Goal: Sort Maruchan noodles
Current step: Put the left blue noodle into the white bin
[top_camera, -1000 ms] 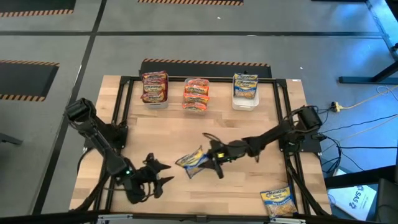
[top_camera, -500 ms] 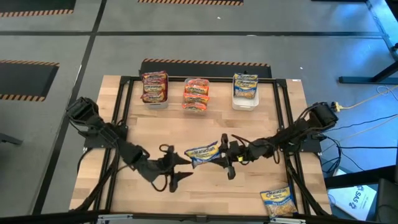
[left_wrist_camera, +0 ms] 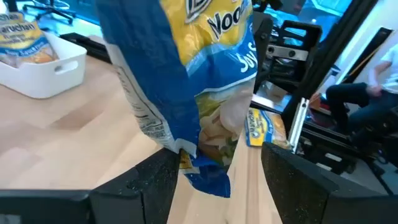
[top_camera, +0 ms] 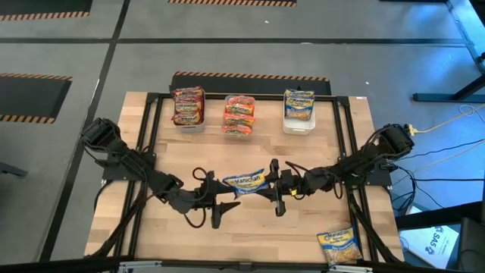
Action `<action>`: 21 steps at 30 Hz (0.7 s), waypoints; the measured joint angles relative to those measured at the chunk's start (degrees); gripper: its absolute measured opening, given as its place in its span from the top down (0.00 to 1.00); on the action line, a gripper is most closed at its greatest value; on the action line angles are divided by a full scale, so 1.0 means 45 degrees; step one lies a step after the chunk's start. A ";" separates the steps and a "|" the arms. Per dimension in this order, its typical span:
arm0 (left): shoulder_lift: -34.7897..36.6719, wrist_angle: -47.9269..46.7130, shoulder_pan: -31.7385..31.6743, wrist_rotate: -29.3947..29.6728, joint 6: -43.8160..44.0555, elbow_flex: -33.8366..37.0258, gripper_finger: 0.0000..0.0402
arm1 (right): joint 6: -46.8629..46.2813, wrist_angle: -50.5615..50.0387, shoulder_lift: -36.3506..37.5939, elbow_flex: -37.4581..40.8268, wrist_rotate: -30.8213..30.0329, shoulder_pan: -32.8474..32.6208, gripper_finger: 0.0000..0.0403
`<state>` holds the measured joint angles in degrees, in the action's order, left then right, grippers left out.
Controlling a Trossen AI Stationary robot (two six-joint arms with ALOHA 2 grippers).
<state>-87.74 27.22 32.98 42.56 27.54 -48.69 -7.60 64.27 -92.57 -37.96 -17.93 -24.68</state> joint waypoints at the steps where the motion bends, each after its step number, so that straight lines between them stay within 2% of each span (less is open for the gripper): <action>1: 0.0000 0.0000 -0.0008 0.0050 -0.0079 0.0000 0.44 | 0.0070 -0.0059 0.0014 -0.0021 0.0026 0.0002 0.77; 3: 0.0105 -0.0295 0.0094 0.0107 -0.0171 0.0000 0.44 | 0.0097 -0.0282 0.0095 -0.0015 0.0017 -0.0076 0.77; 8: 0.1054 -0.1642 0.0749 0.2106 -0.0143 -0.0031 0.44 | 0.0068 -0.0327 0.0156 0.0006 0.0463 -0.0227 0.77; 11: 0.1311 -0.1815 0.0886 0.2788 -0.0265 -0.0019 0.44 | 0.0068 -0.0426 0.0155 -0.0137 0.0434 -0.0182 0.77; 19: 0.0799 -0.0923 0.0224 0.0058 -0.0514 0.0020 0.44 | 0.0374 -0.0638 0.0152 -0.0325 0.0913 -0.0234 0.77; 21: 0.0644 -0.0244 0.0106 -0.1133 -0.0846 0.0024 0.44 | 0.0383 -0.0655 0.0172 -0.0349 0.1032 -0.0284 0.77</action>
<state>-84.85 26.12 33.46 37.47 23.74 -48.58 -5.87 61.32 -91.80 -39.53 -13.29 -25.95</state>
